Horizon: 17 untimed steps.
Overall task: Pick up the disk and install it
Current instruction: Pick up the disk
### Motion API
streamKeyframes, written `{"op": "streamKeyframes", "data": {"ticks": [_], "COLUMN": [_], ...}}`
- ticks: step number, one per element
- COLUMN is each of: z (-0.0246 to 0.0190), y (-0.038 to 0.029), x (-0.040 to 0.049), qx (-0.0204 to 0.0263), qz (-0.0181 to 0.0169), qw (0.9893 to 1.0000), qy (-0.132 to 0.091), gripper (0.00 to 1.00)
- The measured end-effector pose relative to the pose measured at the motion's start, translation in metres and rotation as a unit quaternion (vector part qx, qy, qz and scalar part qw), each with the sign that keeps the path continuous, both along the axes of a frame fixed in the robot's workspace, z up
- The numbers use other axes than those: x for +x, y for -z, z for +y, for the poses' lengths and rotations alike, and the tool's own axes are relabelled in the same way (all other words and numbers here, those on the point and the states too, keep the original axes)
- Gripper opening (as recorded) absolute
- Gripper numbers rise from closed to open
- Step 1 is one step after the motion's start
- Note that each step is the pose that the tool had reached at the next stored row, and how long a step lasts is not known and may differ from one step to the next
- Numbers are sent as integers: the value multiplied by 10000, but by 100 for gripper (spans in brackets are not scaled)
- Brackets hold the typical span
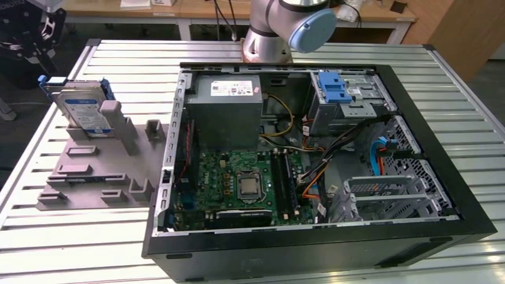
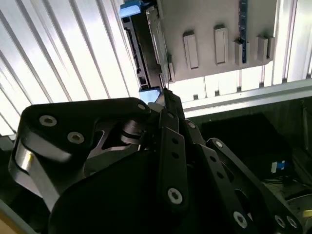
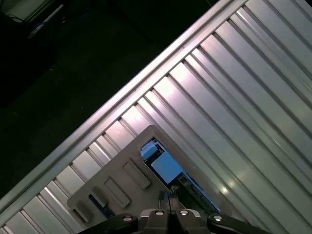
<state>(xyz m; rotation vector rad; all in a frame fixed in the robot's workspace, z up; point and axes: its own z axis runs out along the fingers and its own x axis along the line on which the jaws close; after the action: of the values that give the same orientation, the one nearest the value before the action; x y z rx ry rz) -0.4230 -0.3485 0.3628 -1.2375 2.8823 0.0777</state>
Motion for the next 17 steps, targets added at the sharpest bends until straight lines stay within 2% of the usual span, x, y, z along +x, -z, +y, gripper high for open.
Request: {"op": "streamKeyframes", "data": {"ticks": [4, 8, 12, 15, 17], "z": [0, 0, 0, 0, 0], "y": [3, 6, 9, 10, 10], "x": [0, 0, 0, 0, 0], "qx": [0, 0, 0, 0, 0], "qz": [0, 0, 0, 0, 0], "qw": [9994, 9974, 9941, 9908, 9894], "qy": [-360, -725, -1085, -1352, -1450], "gripper": [11, 11, 11, 11, 11]}}
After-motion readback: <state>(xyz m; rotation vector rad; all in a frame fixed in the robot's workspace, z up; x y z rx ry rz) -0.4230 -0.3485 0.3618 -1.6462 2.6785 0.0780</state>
